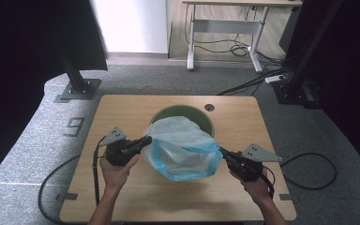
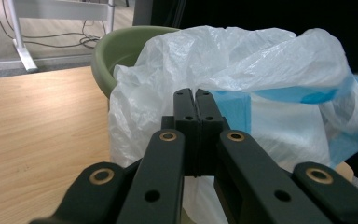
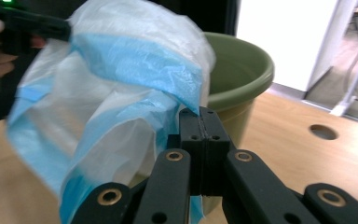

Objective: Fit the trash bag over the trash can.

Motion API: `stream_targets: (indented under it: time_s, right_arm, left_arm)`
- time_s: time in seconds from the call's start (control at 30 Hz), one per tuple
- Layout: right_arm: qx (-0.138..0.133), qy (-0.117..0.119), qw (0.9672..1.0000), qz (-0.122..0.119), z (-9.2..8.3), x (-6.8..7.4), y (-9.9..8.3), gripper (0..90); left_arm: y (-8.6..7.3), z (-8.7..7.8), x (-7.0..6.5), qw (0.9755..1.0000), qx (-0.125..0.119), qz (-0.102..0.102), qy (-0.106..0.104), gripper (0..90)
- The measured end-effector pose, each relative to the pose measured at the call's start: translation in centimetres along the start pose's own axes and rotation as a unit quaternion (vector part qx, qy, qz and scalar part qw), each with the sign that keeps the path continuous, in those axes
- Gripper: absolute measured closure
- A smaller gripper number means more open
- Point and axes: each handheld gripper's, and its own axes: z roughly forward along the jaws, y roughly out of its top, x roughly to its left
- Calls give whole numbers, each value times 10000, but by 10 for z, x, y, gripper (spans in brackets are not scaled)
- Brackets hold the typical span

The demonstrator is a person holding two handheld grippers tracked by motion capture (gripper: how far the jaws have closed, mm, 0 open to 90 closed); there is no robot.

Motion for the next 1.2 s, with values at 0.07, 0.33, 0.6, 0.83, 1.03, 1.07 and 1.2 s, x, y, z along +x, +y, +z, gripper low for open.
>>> stream_targets:
  time_s: [0.07,0.33,0.6,0.83,1.03,1.07,1.2]
  right_arm:
    - [13,-111,9999,46,4,-7,7,887]
    - [330,-557,9979,-53,41,-36,33,887]
    - [415,-650,9969,157,78,-72,44,886]
    - [310,-639,9974,101,104,-91,51,854]
    - [174,-531,9978,363,118,-101,38,885]
    - [213,-535,9975,416,122,-103,35,886]
    - [377,-464,9968,528,135,-105,27,886]
  left_arm:
    - [3,1,3,10000,0,-3,11,898]
    - [19,11,20,9999,72,-141,44,898]
    - [35,26,41,9992,268,-237,158,898]
    - [38,38,64,9982,271,-494,185,898]
    - [34,49,72,9973,309,-633,223,898]
    - [33,50,74,9970,317,-665,245,898]
    - [30,55,81,9956,378,-792,341,898]
